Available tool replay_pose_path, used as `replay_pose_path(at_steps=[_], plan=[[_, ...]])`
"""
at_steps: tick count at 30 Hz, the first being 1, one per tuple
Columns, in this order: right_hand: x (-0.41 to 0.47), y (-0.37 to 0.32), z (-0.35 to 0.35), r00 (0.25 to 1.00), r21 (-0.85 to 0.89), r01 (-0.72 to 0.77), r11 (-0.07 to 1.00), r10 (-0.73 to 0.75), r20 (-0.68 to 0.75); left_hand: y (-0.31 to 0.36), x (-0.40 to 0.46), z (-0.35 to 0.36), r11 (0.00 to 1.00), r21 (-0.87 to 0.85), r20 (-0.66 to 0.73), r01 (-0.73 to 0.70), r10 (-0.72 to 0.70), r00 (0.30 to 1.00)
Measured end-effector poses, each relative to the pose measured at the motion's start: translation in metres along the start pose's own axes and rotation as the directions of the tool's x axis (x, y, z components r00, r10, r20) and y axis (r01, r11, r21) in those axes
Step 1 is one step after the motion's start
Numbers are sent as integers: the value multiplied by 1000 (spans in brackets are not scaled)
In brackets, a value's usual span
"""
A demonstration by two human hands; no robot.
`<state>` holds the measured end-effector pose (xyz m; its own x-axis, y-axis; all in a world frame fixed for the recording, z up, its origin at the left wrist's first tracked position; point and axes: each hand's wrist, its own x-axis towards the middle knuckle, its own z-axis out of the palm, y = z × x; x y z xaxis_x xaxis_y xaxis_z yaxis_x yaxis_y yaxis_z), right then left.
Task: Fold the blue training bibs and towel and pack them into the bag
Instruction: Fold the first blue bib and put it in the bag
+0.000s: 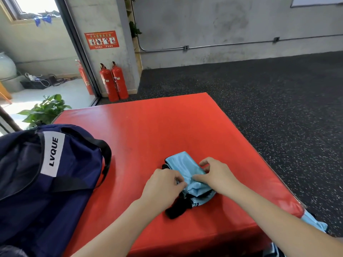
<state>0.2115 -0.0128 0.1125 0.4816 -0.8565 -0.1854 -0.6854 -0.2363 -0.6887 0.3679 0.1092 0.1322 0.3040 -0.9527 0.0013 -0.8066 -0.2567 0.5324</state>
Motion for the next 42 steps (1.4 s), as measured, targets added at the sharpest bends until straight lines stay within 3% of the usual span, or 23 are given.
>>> replay_pose_path(at_steps=[3, 7, 11, 15, 19, 25, 28, 31, 35, 42], plan=[[6, 0, 1, 997, 92, -48, 995, 42, 62, -6, 7, -1, 996, 31, -153, -85, 89, 984], [4, -4, 0, 991, 287, 4, 958, -41, 124, -14, 18, -12, 958, -148, -337, -247, 186, 923], [-4, -14, -7, 970, 433, 62, 900, -156, 186, -18, 20, -33, 927, -355, -105, -124, 92, 990], [-11, -21, -17, 932, 449, 109, 887, -248, 264, -18, 17, -48, 820, -570, 76, -48, 111, 991], [-18, -28, -21, 923, 439, 89, 894, -240, 302, -13, 6, -59, 832, -555, 170, 19, 91, 981], [-32, -37, -25, 939, 474, -14, 881, -151, 308, -22, -10, -63, 823, -567, -112, -28, -43, 993], [-42, -48, -21, 962, 647, 20, 762, -190, 194, -29, -25, -74, 810, -584, -232, -46, -113, 966], [-52, -65, -3, 980, 747, 68, 661, -183, 74, -38, -45, -84, 827, -562, -260, -22, -151, 954], [-67, -97, 25, 985, 745, 170, 645, -133, -110, -51, -79, -99, 840, -539, -315, -64, -131, 940], [-78, -191, 74, 891, 553, 429, 715, -436, -128, -105, -141, -157, 884, -460, -537, -79, -207, 818]])
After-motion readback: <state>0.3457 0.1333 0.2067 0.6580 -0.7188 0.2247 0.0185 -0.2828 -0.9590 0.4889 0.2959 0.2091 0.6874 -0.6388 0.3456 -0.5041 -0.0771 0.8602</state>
